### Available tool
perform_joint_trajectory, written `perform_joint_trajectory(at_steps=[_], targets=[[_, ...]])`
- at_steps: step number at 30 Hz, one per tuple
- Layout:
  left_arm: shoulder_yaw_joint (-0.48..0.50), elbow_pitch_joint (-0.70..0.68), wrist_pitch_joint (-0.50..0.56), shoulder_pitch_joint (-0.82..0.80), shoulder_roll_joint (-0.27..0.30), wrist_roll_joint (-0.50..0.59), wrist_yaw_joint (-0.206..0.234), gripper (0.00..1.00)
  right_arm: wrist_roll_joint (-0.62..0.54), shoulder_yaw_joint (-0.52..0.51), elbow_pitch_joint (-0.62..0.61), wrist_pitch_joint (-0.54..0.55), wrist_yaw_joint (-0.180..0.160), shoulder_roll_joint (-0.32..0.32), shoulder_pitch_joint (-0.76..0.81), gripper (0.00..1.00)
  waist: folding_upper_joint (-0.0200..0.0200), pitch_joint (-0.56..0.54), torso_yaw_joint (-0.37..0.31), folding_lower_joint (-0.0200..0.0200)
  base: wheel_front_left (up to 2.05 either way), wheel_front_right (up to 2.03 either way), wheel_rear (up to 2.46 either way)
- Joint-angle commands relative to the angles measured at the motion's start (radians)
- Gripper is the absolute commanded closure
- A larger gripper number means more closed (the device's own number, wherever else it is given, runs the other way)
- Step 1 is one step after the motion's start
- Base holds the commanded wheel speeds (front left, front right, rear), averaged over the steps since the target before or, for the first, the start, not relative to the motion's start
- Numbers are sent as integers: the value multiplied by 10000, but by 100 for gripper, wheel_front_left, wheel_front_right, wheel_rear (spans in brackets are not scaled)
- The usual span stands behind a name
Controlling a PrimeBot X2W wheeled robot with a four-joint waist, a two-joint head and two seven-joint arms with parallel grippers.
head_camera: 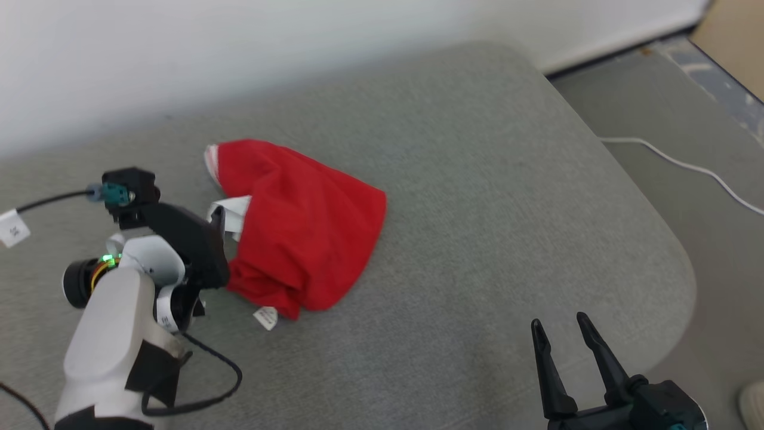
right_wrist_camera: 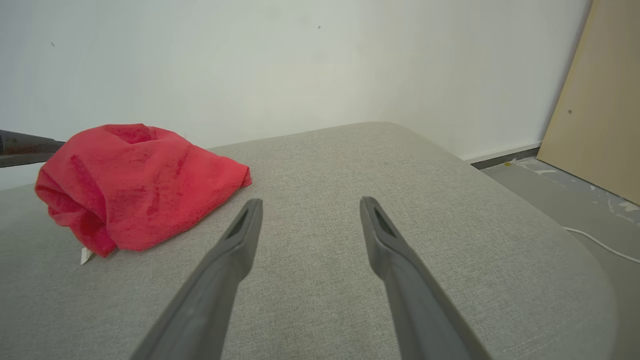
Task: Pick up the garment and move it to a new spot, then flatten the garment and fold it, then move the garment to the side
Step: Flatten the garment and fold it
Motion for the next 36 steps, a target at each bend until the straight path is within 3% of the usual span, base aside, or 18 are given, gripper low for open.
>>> perform_joint_trajectory(at_steps=[1, 8, 12, 13, 14, 15, 21, 27, 36], targets=[[9, 138, 40, -181, 125, 11, 54, 0, 62, -8, -51, -74, 11, 33, -38, 0, -2, 1269, -1035, -1, 0, 0, 0], [-160, 1181, 537, -900, 358, 228, 421, 0, 286, -24, -150, -195, 11, 27, -41, 0, -2, 1682, -1025, -1, 0, 0, 0], [-93, 1403, 433, -991, 271, -39, 179, 0, 371, 257, -41, -213, 11, 23, -264, 0, -2, 1749, -990, -1, 0, 0, 0], [-99, 1408, 376, -1004, 242, -93, 91, 16, 383, 315, 13, -208, 11, 21, -316, 0, -2, 1757, -980, -1, 0, 0, 0], [-135, 1350, 231, -1043, 214, -131, -24, 79, 420, 383, 54, -213, 11, 21, -387, 0, -2, 1757, -970, -1, 0, 0, 0], [-137, 1308, 125, -1062, 158, -215, -118, 100, 450, 443, 95, -214, 11, 20, -453, 0, -2, 1747, -961, -1, 0, 0, 0], [-175, 791, -963, -1491, -253, -710, -585, 100, 464, 490, 282, -224, 11, 18, -639, 0, -2, 1606, -659, -1, 0, 0, 0], [-401, 329, -1834, -2007, -602, -1138, -713, 100, 393, 465, 350, -215, 11, 17, -655, 0, -2, 1422, -460, -1, 0, 0, 0], [-1925, -679, -2622, -2982, -868, -2264, -804, 100, 382, 516, 419, -215, 11, 17, -554, 0, -2, 987, -318, -1, 0, 0, 0]])
